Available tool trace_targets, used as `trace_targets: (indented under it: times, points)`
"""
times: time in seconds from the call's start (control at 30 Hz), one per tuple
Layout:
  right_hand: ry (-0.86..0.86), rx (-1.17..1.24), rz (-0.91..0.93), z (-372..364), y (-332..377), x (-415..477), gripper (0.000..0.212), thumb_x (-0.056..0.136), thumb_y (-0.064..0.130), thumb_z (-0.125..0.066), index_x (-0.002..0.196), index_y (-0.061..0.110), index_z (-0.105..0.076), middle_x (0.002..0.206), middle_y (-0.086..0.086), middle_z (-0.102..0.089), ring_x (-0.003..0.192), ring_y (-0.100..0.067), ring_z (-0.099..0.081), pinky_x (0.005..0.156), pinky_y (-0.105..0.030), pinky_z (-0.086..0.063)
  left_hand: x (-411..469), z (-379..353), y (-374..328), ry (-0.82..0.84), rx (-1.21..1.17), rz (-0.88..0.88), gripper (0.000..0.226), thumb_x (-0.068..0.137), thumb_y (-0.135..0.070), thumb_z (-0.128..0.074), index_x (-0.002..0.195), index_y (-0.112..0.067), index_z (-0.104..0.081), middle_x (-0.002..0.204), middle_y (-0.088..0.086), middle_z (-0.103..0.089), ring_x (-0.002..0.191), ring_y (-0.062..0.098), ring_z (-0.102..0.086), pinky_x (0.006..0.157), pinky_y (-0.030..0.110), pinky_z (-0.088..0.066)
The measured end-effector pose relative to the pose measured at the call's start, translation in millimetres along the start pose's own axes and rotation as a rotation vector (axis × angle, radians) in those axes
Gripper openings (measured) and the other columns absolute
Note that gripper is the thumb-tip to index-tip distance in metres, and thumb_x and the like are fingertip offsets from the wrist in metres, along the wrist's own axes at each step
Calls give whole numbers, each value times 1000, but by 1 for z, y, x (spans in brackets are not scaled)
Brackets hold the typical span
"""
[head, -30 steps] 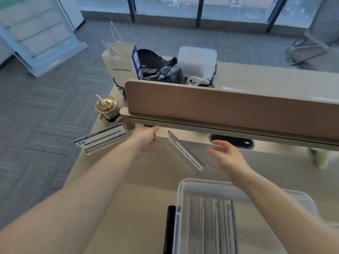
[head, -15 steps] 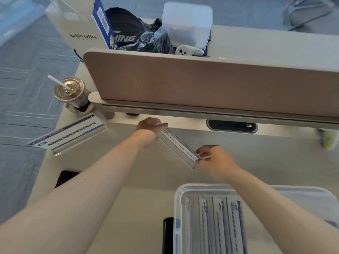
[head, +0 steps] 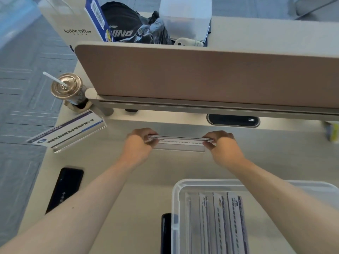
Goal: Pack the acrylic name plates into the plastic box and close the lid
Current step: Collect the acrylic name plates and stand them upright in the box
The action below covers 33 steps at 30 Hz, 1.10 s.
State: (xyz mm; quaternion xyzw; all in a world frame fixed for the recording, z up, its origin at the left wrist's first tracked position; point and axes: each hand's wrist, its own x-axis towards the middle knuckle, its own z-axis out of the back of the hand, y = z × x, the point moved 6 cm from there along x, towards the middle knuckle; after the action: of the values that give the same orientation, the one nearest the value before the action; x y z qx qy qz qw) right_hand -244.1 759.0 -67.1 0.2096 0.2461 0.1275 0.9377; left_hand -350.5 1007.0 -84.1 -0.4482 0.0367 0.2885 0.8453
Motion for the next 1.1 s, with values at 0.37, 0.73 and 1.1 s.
trace_targets:
  times: [0.37,0.73,1.1]
  points:
    - [-297,149,230,120,35,-95,15,95,16,-66,105,15,-76,99,0,-79,94,-18,-72,87,-40,-57,-62,78,-128,-92,48,-346,6,89,-16,-77,88,-21,-79,80,-8,-77,79,5,-71,70,18,-52]
    - [-573,-8,411,226,17,-227,9,96,26,-65,100,25,-73,85,9,-77,78,-10,-73,69,-40,-58,-157,86,-289,-5,441,-671,18,85,-40,-79,97,-29,-74,93,-12,-77,85,9,-71,81,32,-55]
    - [-466,-258,569,263,-72,-302,13,99,29,-58,97,24,-70,84,11,-73,71,-14,-68,63,-35,-57,-270,-60,-350,308,940,-740,13,98,-40,-59,103,-30,-66,96,-1,-71,91,29,-68,80,41,-57]
